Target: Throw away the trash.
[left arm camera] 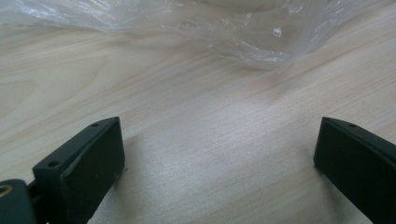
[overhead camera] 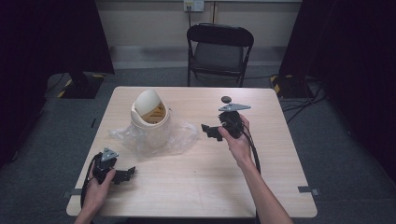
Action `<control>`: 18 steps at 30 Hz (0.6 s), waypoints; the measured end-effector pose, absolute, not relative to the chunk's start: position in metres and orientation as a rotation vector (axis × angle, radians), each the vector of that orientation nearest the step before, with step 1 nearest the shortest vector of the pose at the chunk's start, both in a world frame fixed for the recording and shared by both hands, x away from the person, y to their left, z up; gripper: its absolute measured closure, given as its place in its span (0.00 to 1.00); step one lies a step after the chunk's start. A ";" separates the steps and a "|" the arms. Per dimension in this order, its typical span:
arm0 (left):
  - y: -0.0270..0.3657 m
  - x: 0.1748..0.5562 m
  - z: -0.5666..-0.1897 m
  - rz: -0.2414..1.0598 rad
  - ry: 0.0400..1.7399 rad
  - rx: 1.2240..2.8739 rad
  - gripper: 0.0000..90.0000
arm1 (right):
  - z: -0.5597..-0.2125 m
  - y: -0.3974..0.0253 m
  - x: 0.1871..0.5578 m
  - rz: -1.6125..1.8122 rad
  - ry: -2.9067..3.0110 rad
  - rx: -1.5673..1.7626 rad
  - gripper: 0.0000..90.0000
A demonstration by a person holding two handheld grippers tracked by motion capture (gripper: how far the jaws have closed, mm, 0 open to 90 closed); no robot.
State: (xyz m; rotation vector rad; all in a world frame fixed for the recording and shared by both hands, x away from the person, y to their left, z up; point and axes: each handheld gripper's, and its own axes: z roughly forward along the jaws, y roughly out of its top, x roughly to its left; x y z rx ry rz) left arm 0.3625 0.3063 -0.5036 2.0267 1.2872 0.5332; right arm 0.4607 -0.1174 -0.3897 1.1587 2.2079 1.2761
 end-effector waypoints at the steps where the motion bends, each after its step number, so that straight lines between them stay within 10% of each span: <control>1: 0.306 0.362 -0.504 0.533 1.287 2.027 0.01 | -0.391 -0.121 0.460 1.268 2.212 1.169 0.17; 18: 0.306 0.362 -0.504 0.533 1.287 2.027 0.01 | -0.412 -0.168 0.440 1.252 2.145 1.292 0.17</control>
